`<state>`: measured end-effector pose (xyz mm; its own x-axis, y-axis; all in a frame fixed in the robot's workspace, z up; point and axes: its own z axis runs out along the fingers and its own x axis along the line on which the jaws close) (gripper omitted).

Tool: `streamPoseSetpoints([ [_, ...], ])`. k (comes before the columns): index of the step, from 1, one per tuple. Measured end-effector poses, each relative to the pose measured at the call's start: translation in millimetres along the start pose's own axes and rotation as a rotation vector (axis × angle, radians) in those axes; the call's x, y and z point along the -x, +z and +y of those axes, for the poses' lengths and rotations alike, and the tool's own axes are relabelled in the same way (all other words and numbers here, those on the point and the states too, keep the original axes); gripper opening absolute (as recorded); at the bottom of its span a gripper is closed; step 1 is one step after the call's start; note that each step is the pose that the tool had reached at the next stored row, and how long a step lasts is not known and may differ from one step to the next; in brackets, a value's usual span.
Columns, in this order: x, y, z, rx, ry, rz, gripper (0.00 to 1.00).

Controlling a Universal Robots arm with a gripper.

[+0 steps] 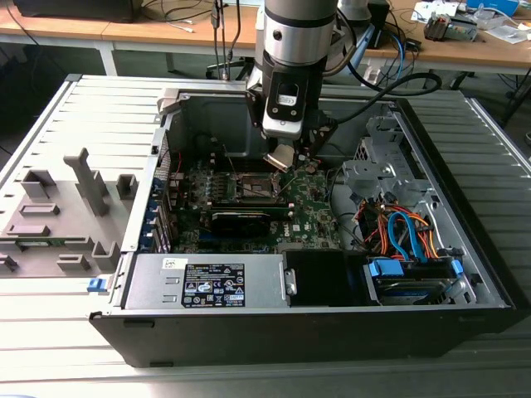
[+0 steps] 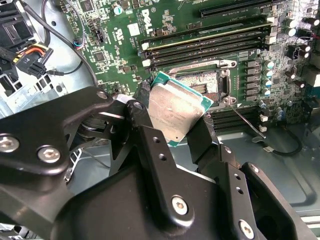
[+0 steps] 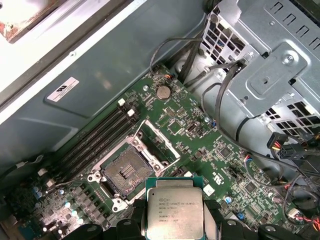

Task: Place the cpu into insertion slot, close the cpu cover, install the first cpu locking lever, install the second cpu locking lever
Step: 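Place the cpu into insertion slot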

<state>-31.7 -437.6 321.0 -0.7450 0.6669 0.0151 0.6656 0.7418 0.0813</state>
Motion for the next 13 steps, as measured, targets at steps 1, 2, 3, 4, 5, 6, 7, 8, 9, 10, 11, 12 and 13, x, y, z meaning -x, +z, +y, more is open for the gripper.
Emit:
streamPoseSetpoints([
  [1, 0.0, 0.0, 0.0, -0.0001, 0.001, -0.0001, 0.55],
  [2, 0.0, 0.0, 0.0, 0.0, 0.002, -0.0001, 0.55],
  [3, 0.0, 0.0, 0.0, 0.0, 0.003, -0.0002, 0.55],
  [4, 0.0, 0.0, 0.0, 0.0001, 0.004, -0.0003, 0.55],
  [5, 0.0, 0.0, 0.0, 0.0, 0.005, -0.0004, 0.55],
  [6, 0.0, 0.0, 0.0, 0.0001, 0.007, -0.0005, 0.55],
  [7, 0.0, 0.0, 0.0, 0.0, 0.007, -0.0006, 0.55],
  [8, 0.0, 0.0, 0.0, 0.0001, 0.008, -0.0007, 0.55],
  [9, 0.0, 0.0, 0.0, 0.0001, 0.01, -0.0008, 0.55],
  [10, 0.0, 0.0, 0.0, 0.0002, 0.011, -0.0008, 0.55],
  [11, 0.0, 0.0, 0.0, 0.0001, 0.011, -0.0009, 0.55],
  [12, 0.0, 0.0, 0.0, 0.0002, 0.013, -0.0011, 0.55],
  [13, 0.0, 0.0, 0.0, 0.0002, 0.013, -0.0011, 0.55],
])
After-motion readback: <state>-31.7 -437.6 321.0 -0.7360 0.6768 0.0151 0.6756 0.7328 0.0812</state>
